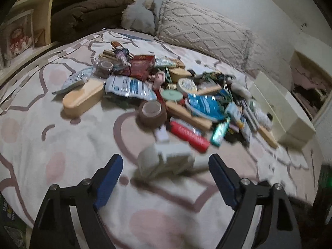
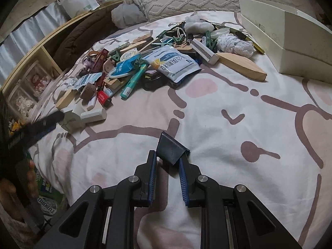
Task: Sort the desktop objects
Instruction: 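Lift the grey holder with the left gripper and regrip it firmly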
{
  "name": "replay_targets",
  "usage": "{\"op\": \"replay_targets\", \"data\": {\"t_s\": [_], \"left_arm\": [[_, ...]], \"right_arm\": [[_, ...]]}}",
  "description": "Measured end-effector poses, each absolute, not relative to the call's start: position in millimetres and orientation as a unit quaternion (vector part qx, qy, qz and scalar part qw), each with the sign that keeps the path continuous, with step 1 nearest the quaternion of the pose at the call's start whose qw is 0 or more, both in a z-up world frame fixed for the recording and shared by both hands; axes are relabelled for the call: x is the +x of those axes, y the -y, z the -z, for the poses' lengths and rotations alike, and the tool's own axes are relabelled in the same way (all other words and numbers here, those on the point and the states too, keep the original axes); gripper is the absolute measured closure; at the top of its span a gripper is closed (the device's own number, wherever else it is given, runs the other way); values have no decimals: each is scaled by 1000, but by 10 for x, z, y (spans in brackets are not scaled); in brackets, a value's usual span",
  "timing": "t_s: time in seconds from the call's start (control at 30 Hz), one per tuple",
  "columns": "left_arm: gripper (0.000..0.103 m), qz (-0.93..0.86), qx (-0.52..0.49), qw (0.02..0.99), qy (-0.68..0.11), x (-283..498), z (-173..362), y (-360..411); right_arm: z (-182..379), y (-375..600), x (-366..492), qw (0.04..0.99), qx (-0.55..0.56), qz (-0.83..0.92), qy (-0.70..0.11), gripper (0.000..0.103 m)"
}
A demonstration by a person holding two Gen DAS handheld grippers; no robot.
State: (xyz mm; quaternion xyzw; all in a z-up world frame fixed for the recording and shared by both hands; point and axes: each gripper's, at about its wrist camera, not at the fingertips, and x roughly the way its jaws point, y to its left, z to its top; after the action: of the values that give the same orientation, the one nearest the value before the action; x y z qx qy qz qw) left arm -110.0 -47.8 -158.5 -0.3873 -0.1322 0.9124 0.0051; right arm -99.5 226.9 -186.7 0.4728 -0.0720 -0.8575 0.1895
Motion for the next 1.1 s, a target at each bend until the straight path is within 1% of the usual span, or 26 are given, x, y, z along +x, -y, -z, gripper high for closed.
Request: {"op": "replay_targets", "data": {"t_s": [0.27, 0.43, 0.67, 0.97, 1.1], "left_arm": [[18, -915, -389, -40, 100, -1341, 1662, 520], [18, -911, -396, -25, 113, -1212, 1749, 572], [18, -906, -409, -1, 107, -972, 1780, 460], [18, -903, -415, 6, 109, -905, 1790, 395], [18, -897, -425, 1, 123, -928, 1829, 379]], "right_arm": [[1902, -2295, -988, 192, 470, 858, 83, 81], [1921, -2295, -989, 193, 467, 859, 84, 81], [1928, -2295, -990, 192, 465, 860, 86, 81], [1930, -2298, -978, 192, 465, 860, 85, 81], [1933, -2301, -981, 191, 464, 861, 85, 81]]}}
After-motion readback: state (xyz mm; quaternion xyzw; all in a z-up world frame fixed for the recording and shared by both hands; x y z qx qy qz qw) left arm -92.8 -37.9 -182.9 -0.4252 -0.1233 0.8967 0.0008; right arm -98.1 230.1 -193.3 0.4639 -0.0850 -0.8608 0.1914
